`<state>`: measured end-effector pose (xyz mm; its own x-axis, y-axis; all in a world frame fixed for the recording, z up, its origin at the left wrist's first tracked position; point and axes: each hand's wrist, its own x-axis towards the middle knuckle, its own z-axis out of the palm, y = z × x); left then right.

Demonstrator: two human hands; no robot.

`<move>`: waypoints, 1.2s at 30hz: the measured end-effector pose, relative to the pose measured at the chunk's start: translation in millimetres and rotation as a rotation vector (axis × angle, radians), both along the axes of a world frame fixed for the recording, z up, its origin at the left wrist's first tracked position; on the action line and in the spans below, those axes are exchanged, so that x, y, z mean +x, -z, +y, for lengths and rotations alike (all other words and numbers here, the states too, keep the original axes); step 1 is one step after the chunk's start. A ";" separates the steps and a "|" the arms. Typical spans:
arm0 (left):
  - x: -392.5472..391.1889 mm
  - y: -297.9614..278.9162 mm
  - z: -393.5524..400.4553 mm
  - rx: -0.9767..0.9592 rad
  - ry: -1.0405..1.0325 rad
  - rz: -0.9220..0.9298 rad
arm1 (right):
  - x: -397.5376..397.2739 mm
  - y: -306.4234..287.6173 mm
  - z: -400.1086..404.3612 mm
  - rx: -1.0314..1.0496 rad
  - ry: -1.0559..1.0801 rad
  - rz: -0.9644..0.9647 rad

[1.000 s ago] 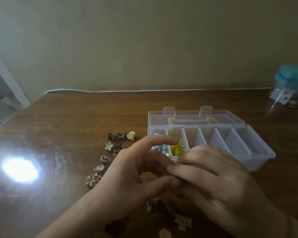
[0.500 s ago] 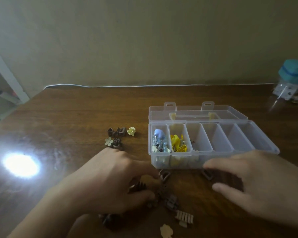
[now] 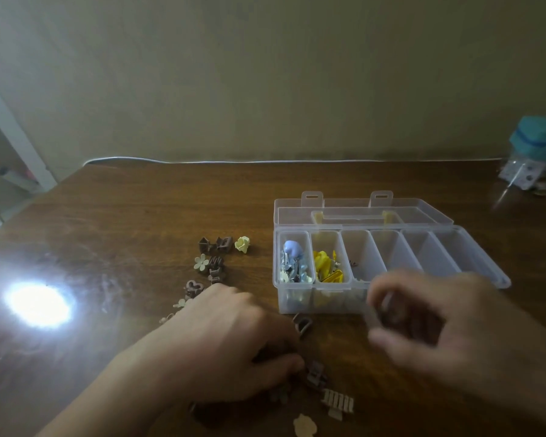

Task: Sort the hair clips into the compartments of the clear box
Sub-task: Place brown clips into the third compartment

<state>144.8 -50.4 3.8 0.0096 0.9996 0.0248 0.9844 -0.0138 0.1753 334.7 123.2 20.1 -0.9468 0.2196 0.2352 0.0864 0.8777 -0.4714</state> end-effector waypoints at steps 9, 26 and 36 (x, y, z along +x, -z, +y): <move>-6.6 3.0 -3.9 0.053 -0.023 -0.016 | -26.7 26.6 26.5 0.212 0.325 0.260; 14.6 8.7 8.1 0.428 -0.198 -0.641 | -19.5 23.5 -11.1 0.109 0.055 0.571; 29.5 1.0 13.0 0.034 -0.465 0.101 | -24.9 35.0 18.6 0.211 0.380 0.268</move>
<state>174.3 -37.3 2.7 -0.4342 0.8973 0.0792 0.8998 0.4278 0.0859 309.8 141.9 -14.9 -0.7096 0.4582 0.5353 0.3183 0.8862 -0.3366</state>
